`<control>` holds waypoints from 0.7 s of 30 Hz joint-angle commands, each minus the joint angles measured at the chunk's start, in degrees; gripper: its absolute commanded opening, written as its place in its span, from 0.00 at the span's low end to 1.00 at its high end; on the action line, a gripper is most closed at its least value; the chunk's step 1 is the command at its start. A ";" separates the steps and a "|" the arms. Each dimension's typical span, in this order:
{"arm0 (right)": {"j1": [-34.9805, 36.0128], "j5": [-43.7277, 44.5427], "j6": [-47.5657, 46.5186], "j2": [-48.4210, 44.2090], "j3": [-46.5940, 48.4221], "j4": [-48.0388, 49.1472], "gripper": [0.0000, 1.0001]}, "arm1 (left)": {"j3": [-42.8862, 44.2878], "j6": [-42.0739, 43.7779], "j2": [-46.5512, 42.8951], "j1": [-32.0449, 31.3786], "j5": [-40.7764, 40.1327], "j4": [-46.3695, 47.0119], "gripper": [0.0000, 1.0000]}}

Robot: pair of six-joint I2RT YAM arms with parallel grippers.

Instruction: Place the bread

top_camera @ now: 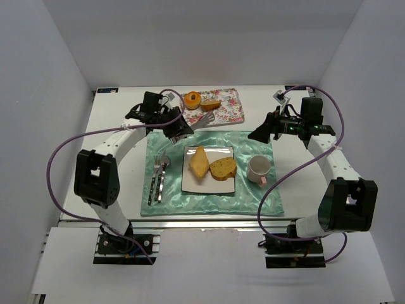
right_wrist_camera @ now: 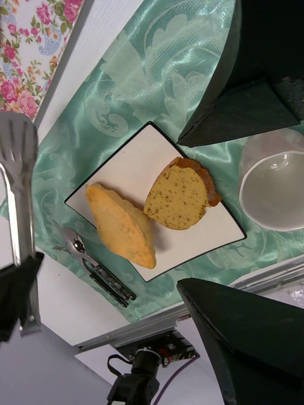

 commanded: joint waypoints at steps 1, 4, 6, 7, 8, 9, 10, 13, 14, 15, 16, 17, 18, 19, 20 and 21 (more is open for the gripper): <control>-0.25 -1.28 -0.10 -1.20 0.17 1.69 0.89 | 1.92 -14.48 3.41 2.87 6.71 12.11 0.49; -0.16 -1.02 -0.18 -1.29 -0.01 1.78 0.89 | 5.60 -22.66 8.34 3.41 7.43 12.83 0.49; -0.25 -0.84 -0.18 -1.64 -0.18 1.86 0.89 | 7.27 -25.04 10.27 3.49 7.96 12.82 0.49; -1.73 -0.84 -0.18 -1.64 -0.27 1.95 0.89 | 8.15 -27.40 11.59 3.58 8.22 13.18 0.49; -1.92 -0.84 -0.18 -1.64 -0.62 2.04 0.89 | 8.33 -28.82 12.21 3.58 8.40 14.14 0.49; -1.92 -0.84 -0.18 -1.82 -0.71 2.22 0.89 | 8.42 -30.14 12.65 3.67 8.58 14.67 0.49; -2.01 -0.84 -0.10 -1.82 -0.80 2.30 0.89 | 8.34 -32.76 13.53 3.93 8.93 15.54 0.49; -2.18 -0.76 -0.10 -1.99 -1.24 2.39 0.89 | 7.46 -38.12 14.58 4.02 9.89 19.41 0.49; -2.18 -0.76 -0.18 -2.08 -1.41 2.39 0.89 | 7.11 -39.20 14.76 4.02 10.59 21.77 0.50; -2.27 -0.76 -0.18 -2.08 -1.50 2.39 0.89 | 6.84 -40.16 14.76 4.02 10.86 22.84 0.51; -2.36 -0.76 -0.18 -2.08 -1.50 2.39 0.89 | 5.89 -42.61 14.94 4.11 10.86 24.59 0.51; -2.36 -0.76 -0.18 -2.00 -1.50 2.39 0.89 | 5.53 -43.50 14.94 4.20 10.95 25.21 0.51; -2.44 -0.84 -0.18 -1.91 -1.50 2.31 0.89 | 5.44 -44.12 15.03 4.37 10.86 25.31 0.51; -2.36 -0.84 -0.18 -1.91 -1.50 2.30 0.89 | 5.26 -45.17 15.12 4.55 10.78 25.31 0.51; -2.44 -0.84 -0.10 -1.82 -1.50 2.30 0.89 | 5.09 -45.62 15.29 4.55 10.86 24.52 0.51; -2.53 -0.93 -0.10 -1.91 -1.50 2.30 0.89 | 5.00 -46.14 15.38 4.72 10.86 23.99 0.51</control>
